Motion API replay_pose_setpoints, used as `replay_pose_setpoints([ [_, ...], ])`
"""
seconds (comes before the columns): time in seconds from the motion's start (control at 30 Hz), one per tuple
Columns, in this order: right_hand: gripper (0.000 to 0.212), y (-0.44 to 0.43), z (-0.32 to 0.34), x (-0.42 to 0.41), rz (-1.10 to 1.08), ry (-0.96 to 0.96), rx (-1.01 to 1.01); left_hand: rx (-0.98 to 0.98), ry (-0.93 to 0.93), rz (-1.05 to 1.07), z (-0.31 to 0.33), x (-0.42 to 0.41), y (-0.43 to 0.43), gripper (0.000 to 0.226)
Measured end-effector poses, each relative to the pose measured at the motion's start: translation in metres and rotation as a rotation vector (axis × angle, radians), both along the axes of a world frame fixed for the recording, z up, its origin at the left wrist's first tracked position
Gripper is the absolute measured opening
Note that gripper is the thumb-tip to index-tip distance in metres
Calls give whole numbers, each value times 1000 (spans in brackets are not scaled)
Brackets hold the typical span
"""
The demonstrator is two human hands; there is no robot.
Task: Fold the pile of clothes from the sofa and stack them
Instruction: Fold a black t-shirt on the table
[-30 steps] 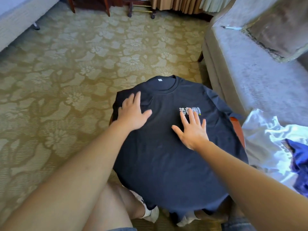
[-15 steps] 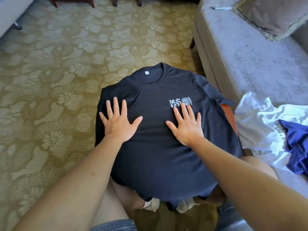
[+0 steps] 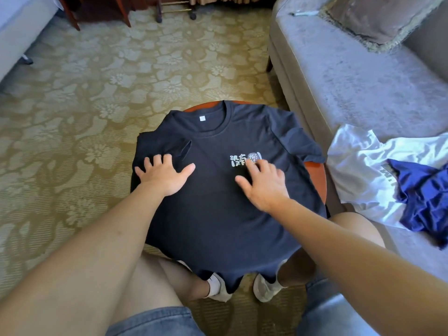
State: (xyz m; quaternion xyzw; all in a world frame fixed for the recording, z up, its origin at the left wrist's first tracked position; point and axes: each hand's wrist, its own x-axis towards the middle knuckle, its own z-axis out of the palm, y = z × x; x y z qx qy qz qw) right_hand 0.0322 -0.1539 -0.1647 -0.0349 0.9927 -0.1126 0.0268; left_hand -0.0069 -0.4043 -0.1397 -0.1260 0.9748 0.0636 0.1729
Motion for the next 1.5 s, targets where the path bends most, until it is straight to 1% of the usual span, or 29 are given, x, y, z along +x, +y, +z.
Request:
replay_pose_setpoints([
  [0.07,59,26,6,-8,-174,96,-111,-49,92,-41,4,-8,19,88],
  [0.17,59,71,6,-12,-393,115,-162,-13,170,-218,5,-21,69,79],
  [0.23,61,96,4,-14,-512,77,-224,40,166,-309,2,-28,110,75],
  [0.33,65,127,-2,-20,-639,-65,-443,103,137,-405,-2,-38,165,72],
  [0.4,67,139,-4,-23,-643,-138,-629,120,99,-444,-8,-43,190,71],
  [0.5,67,145,-6,-29,-603,-177,-796,104,43,-463,-23,-43,208,69],
  [0.6,65,149,-6,-42,-572,-164,-912,23,113,-489,-40,-34,210,67],
  [0.7,62,157,-12,-65,-560,-144,-1021,9,181,-492,-46,-34,209,67],
  [0.73,57,159,-13,-72,-568,-149,-1063,9,188,-489,-46,-34,209,67],
  [0.77,47,162,-16,-78,-579,-149,-1110,9,193,-486,-47,-34,209,67],
  [0.8,31,165,-17,-84,-573,-155,-1134,11,199,-483,-47,-34,209,67],
  [0.83,20,167,-19,-89,-560,-152,-1138,13,202,-478,-47,-34,210,67],
  [0.9,19,168,-16,-97,-551,-130,-1125,13,206,-472,-47,-33,210,67],
  [0.93,23,167,-15,-98,-553,-120,-1098,13,206,-470,-47,-34,210,67],
  [0.97,35,166,-14,-99,-557,-93,-1048,14,207,-467,-47,-34,210,67],
  [1.0,45,164,-10,-99,-558,-64,-981,13,205,-465,-46,-34,210,67],
  [1.07,52,157,0,-94,-518,23,-858,10,193,-465,-45,-34,210,67],
  [1.13,56,152,10,-88,-415,105,-695,24,156,-469,-42,-37,210,67],
  [1.2,61,147,21,-85,-283,148,-497,93,107,-459,-33,-41,208,67],
  [1.23,64,144,26,-84,-229,152,-404,140,100,-446,-28,-43,205,66],
  [1.3,72,137,38,-84,-149,119,-236,179,160,-424,-18,-43,193,65],
  [1.4,79,116,55,-87,-83,28,-9,109,257,-407,-4,-38,159,63],
  [1.5,79,78,63,-92,14,-5,124,35,237,-317,6,-32,111,66],
])
